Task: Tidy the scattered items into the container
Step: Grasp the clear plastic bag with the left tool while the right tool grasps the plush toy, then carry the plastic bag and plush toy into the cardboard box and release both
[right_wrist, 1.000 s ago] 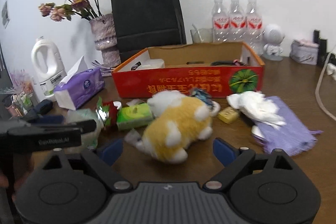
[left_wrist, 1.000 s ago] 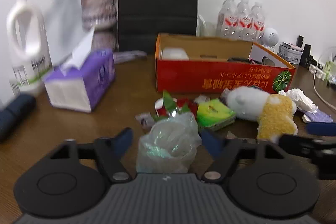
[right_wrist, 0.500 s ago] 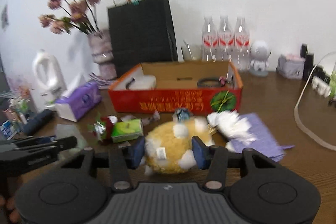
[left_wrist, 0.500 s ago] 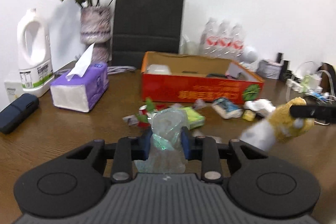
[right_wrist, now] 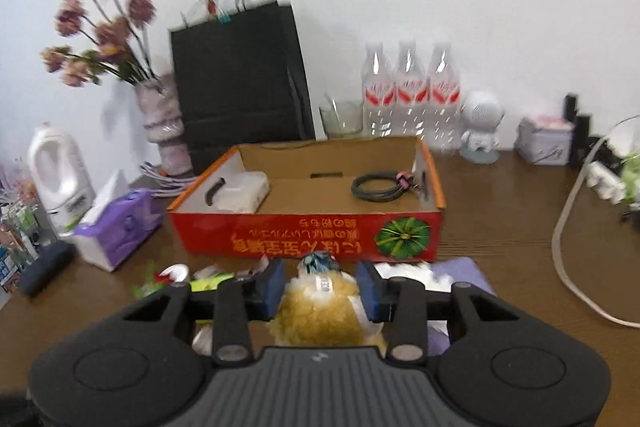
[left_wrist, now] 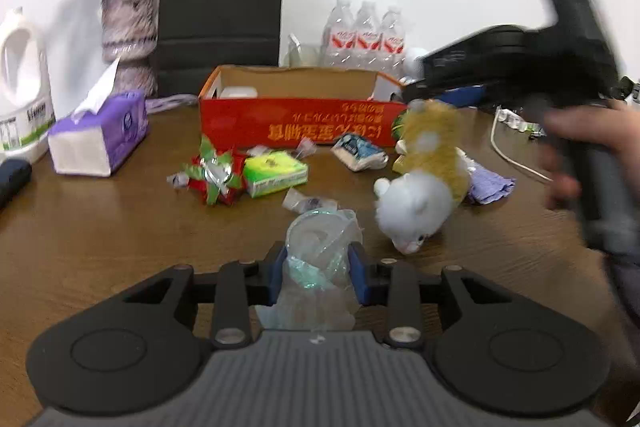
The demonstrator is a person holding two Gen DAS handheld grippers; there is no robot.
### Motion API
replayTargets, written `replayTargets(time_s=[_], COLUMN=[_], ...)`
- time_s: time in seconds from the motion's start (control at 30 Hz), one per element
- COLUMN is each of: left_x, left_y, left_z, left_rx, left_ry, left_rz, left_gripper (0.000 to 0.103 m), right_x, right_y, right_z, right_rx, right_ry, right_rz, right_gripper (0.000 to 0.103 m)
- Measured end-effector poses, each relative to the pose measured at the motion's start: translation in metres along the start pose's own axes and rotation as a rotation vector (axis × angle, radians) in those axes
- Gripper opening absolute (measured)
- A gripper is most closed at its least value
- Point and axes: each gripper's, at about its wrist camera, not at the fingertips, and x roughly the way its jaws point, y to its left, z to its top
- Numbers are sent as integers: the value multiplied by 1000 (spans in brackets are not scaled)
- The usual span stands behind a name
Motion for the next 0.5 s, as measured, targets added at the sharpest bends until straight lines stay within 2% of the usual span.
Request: replayTargets(time_s=[0.1,0.13,0.23,0.27,0.3,0.37,0.4,0.47,0.5], left_x=[8,9,13,15,17,20,20,19,19], left_y=[4,5,10,11,11,9,7,8,9], left_z=[0,0,2,3,3,3,3,0,-2], left_rx=[-4,-3,-2,3,13,39,59,78,69], left_ry=[10,5,-4,0,6,17,24,35,42], left_rz=[24,34,45,41,43,57,61,62,59], left_gripper=[35,38,57,60,63,78,83,83,80], right_x=[41,48,46,37,28,24,28,40,48], right_y=[-2,-3,-7,-10,-13,-13,-11,-7,-4], right_z=[-4,-9,-23,-26,-27,-26,-26,-28,-31], right_rx=[24,34,53,61,78,82,62,29,17], right_ry=[40,51,71,53,32,38,63,117,148], right_rz=[-23,-21,-3,14,26,24,18,-1,-4], right_gripper=[39,40,46,55,69,79,77,74,63])
